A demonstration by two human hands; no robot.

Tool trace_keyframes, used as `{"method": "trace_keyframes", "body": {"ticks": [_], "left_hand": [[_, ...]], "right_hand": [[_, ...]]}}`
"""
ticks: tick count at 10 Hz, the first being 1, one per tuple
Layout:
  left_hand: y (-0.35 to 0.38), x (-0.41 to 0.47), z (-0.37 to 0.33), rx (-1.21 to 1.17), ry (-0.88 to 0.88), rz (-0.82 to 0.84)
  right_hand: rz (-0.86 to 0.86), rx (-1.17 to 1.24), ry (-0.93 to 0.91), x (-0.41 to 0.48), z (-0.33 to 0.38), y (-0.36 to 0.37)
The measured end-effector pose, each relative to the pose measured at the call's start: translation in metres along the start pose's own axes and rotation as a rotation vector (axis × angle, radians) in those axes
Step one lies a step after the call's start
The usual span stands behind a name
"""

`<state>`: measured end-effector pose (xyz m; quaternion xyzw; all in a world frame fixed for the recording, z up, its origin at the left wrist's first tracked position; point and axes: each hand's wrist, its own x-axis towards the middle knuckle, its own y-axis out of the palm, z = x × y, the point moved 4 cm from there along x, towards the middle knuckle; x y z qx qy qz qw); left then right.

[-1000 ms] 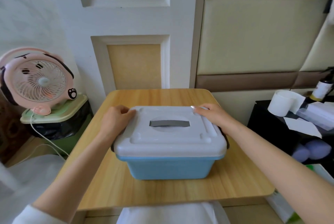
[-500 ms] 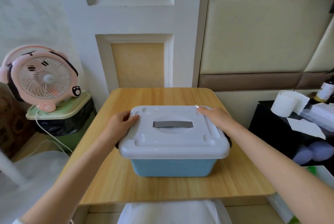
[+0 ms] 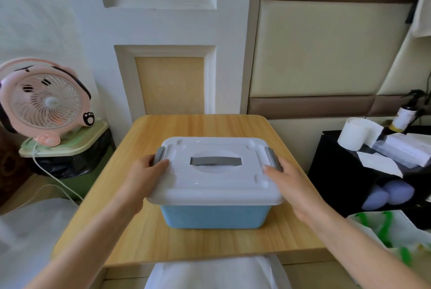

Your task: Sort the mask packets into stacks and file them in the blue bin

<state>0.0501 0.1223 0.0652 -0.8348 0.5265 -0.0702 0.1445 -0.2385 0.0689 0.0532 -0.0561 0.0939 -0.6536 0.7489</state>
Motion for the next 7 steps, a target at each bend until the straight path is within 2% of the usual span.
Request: {"method": "trace_keyframes", "body": {"ticks": [2,4,5,6,7], "left_hand": [[0.008,-0.003,-0.004,0.213,0.065,-0.07],[0.014,0.025,-0.009,0.138,0.063,-0.07],[0.018,0.075,-0.023,0.102,0.056,-0.07],[0.021,0.115,-0.029,0.053,0.017,0.004],[0.021,0.124,-0.039,0.131,0.03,-0.008]], "right_hand": [[-0.089,-0.257,-0.064,0.002,0.008,0.009],[-0.035,-0.182,-0.056,0.031,0.021,0.012],[0.035,-0.016,-0.047,0.083,0.029,0.016],[0.031,-0.088,-0.078,0.128,0.031,0.025],[-0.098,-0.336,-0.12,0.147,0.047,0.026]]}}
